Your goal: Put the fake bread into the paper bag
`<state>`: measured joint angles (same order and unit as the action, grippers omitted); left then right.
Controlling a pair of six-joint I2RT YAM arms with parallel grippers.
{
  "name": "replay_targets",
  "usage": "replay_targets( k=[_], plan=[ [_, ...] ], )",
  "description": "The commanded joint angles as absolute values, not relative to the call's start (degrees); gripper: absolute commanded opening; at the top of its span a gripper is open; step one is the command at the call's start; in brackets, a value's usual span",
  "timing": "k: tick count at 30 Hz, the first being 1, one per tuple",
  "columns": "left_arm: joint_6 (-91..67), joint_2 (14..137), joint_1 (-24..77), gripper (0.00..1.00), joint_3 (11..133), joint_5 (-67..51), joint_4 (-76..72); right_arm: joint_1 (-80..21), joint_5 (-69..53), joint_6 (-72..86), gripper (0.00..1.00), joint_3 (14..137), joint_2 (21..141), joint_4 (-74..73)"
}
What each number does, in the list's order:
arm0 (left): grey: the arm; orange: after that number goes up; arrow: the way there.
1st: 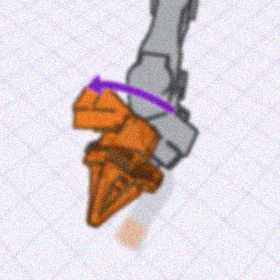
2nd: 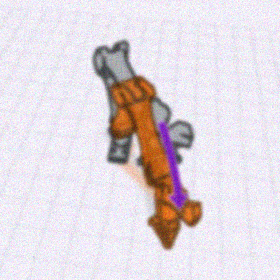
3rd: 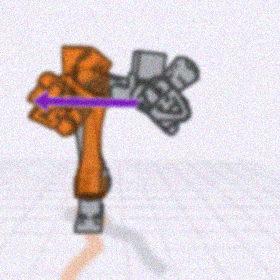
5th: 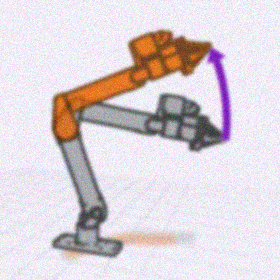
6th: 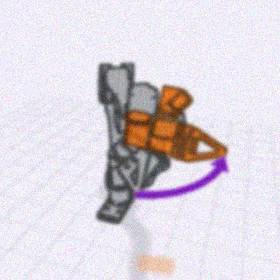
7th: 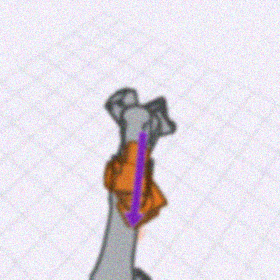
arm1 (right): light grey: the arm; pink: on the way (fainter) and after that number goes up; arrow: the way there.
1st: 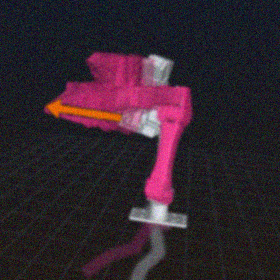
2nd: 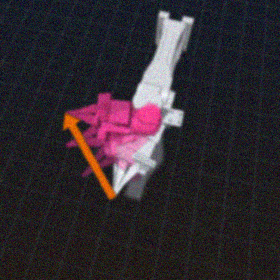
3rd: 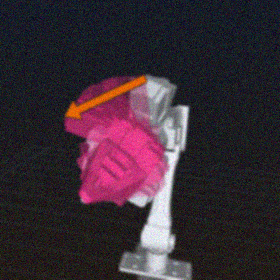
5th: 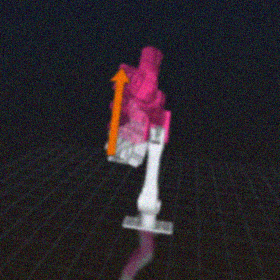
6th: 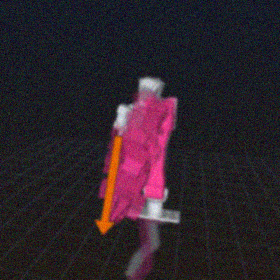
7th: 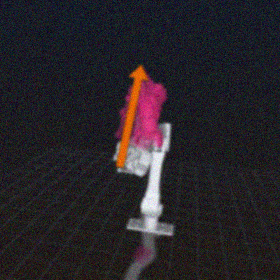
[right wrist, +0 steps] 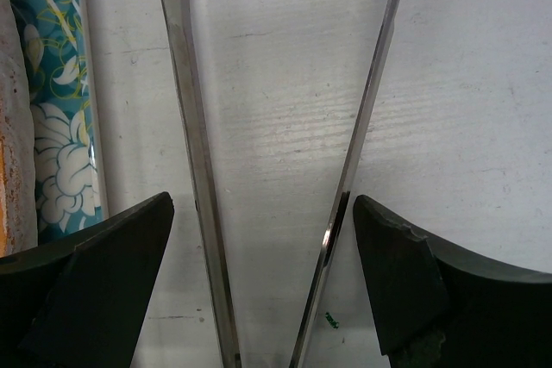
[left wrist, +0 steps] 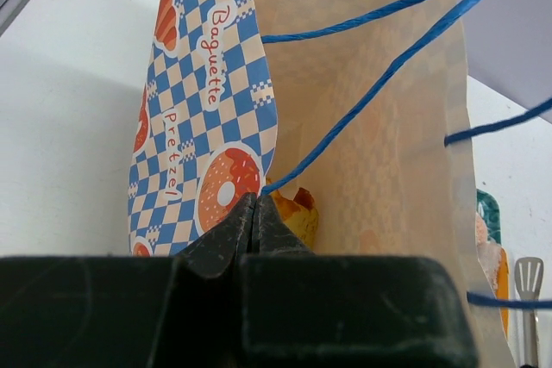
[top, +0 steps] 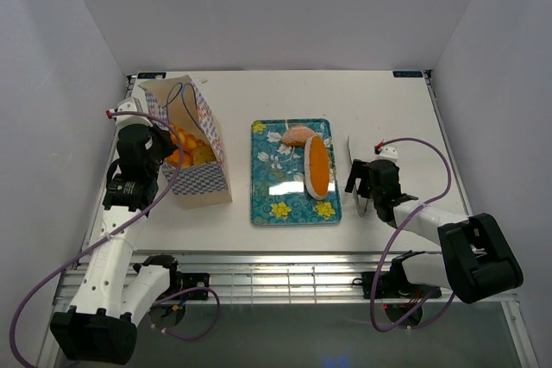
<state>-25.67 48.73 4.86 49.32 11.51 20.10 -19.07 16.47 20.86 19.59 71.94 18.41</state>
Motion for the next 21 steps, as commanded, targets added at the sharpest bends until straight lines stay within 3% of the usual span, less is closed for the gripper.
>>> replay_targets(
  k=[1,11,14,15,19,21],
  plan=[
    [-24.9,51.3,4.7,0.00,52.3,15.7,21.1,-18.8,16.3,21.3,0.90,18.3,71.5,20.0],
    [-20.7,53.9,4.6,0.00,53.2,14.5,12.9,-18.6,15.7,20.9,0.90,18.5,71.9,20.8],
    [-20.2,55.9,4.7,0.05,54.4,14.9,13.6,-18.5,15.1,20.8,0.90,18.8,71.6,20.8],
    [-20.0,56.2,4.6,0.10,54.6,14.6,13.8,-18.5,14.9,20.8,0.90,18.6,71.5,20.8],
    [-20.0,54.9,4.7,0.60,54.3,13.1,14.2,-18.5,14.3,20.9,0.90,18.1,69.3,20.1],
    [-20.2,53.8,4.6,0.70,54.2,13.6,14.9,-18.5,13.7,21.1,0.90,18.5,68.2,19.3]
  ],
)
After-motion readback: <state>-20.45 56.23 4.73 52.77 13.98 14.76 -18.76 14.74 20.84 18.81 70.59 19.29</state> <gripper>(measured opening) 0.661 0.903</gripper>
